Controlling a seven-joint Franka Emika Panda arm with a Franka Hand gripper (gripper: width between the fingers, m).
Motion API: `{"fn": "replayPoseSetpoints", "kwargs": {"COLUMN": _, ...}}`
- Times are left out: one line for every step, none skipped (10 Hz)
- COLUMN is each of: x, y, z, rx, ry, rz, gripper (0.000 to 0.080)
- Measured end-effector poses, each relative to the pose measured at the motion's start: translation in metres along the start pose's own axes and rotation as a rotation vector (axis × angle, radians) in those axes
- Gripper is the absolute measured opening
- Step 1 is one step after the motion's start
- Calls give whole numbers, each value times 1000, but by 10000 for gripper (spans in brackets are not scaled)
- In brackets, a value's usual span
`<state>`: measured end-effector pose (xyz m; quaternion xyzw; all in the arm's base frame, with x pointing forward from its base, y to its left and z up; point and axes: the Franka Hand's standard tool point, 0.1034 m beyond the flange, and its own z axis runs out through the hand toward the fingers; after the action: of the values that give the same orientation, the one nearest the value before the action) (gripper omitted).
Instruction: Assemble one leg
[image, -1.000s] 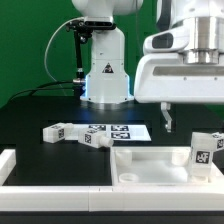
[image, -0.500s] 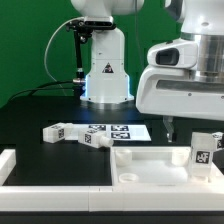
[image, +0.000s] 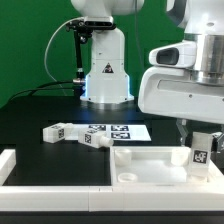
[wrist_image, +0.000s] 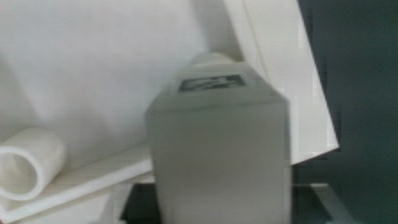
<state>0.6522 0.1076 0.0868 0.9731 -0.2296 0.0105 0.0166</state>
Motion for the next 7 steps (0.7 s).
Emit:
{"fn": "replayPoseSetpoints", "kwargs": {"x": 0, "y": 0, "z": 0, "rx": 0, "ry": 0, "rz": 75, "gripper": 282}}
{"fn": "replayPoseSetpoints", "kwargs": {"x": 0, "y": 0, "z": 1, "rx": -2, "ry": 0, "rz": 139, "gripper": 282}}
{"fn": "replayPoseSetpoints", "kwargs": {"x": 2, "y": 2, "z": 1, "rx": -12, "ry": 16, "rz": 264, "gripper": 282}}
{"fn": "replayPoseSetpoints", "kwargs": {"x": 3, "y": 3, "z": 2, "rx": -14, "ry": 18, "rz": 351, "gripper": 282}}
{"fn": "replayPoseSetpoints", "kwargs": {"x": 5, "y": 7, "z": 2, "rx": -17, "ry": 18, "rz": 488, "gripper": 282}}
{"fn": "replayPoseSetpoints", "kwargs": {"x": 5, "y": 11, "z": 3, "rx": -19, "ry": 7, "rz": 624, "gripper": 282}}
{"fn": "replayPoseSetpoints", "kwargs": {"x": 5, "y": 13, "z": 4, "rx": -11, "ry": -14, "rz": 750, "gripper": 282}}
